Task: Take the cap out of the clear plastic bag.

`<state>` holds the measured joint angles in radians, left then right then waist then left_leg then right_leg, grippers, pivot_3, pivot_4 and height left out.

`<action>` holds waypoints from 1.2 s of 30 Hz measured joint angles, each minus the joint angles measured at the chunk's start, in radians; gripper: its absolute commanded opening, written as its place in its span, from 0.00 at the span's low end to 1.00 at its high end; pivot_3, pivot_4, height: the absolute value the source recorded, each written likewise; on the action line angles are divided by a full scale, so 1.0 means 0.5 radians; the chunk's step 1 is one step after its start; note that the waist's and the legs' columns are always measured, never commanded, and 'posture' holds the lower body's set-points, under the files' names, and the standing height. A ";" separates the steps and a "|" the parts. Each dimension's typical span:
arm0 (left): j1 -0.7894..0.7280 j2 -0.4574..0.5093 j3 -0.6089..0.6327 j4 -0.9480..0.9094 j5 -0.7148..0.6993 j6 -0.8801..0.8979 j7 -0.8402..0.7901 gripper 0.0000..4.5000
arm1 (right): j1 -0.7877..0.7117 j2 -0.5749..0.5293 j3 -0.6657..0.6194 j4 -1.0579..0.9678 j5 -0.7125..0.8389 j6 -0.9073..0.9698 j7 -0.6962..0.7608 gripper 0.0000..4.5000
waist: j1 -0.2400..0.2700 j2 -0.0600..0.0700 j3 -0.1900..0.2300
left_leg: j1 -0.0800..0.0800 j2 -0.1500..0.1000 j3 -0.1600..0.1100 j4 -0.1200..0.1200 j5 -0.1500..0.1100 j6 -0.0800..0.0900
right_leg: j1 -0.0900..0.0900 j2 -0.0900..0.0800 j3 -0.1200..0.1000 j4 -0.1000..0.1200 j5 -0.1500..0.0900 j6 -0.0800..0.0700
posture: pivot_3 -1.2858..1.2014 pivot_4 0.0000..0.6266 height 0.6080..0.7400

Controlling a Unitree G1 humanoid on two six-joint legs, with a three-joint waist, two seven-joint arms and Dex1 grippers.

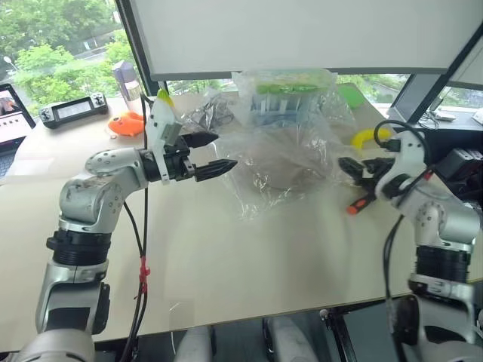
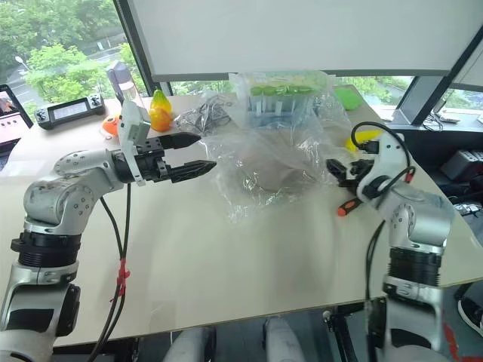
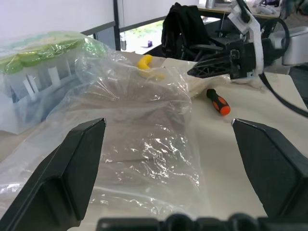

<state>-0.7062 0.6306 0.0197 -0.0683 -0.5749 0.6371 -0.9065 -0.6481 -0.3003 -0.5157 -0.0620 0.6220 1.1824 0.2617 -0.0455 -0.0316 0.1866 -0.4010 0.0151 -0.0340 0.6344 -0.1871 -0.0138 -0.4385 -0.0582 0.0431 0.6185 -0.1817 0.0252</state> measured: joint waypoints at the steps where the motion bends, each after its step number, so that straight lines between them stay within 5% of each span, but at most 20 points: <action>1: 0.018 0.003 0.003 -0.006 0.000 0.002 0.002 1.00 | -0.017 0.152 -0.118 -0.090 0.081 0.149 -0.116 0.89 | 0.004 0.000 0.000 | -0.001 0.000 0.000 0.001 0.000 0.000 | -0.001 0.000 0.000 0.001 0.000 0.000 | 0.52 0.24 1.00; 7: 0.070 0.008 0.026 -0.066 -0.001 0.008 0.036 1.00 | -0.078 0.728 -0.597 -0.403 0.315 0.649 -0.588 0.89 | 0.022 0.001 0.000 | -0.007 -0.001 -0.002 0.007 0.000 0.000 | -0.003 -0.001 -0.003 0.001 0.001 0.002 | 0.52 0.24 1.00; 15: 0.106 0.016 0.041 -0.119 -0.001 0.046 0.062 1.00 | -0.076 0.720 -0.948 -0.485 0.361 0.831 -0.745 0.89 | 0.005 0.001 0.000 | -0.007 0.000 -0.002 0.008 0.000 0.000 | -0.002 0.000 -0.002 -0.001 0.002 0.003 | 0.52 0.24 1.00; 25: 0.105 0.050 0.050 -0.144 -0.004 0.087 0.063 1.00 | 0.093 0.621 -0.867 -0.227 0.344 0.701 -0.650 0.89 | -0.007 0.002 0.000 | -0.007 -0.001 -0.001 0.009 0.000 0.000 | -0.001 0.000 -0.001 -0.003 0.002 0.004 | 0.52 0.24 1.00; 36: 0.145 0.337 0.169 -0.232 -0.108 0.174 -0.094 1.00 | -0.242 0.347 -0.455 0.963 0.132 -0.272 -0.232 0.89 | -0.062 0.001 0.000 | -0.006 0.001 0.001 0.008 0.000 0.001 | 0.000 0.003 0.002 -0.005 0.004 0.005 | 0.52 0.24 1.00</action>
<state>-0.6335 0.7993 0.1043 -0.1842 -0.6288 0.7241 -0.9536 -0.7689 -0.1271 -0.7430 0.4193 0.6881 1.0463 0.1457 -0.0766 -0.0309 0.1866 -0.4038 0.0158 -0.0335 0.6385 -0.1873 -0.0134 -0.4387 -0.0566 0.0439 0.6158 -0.1795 0.0277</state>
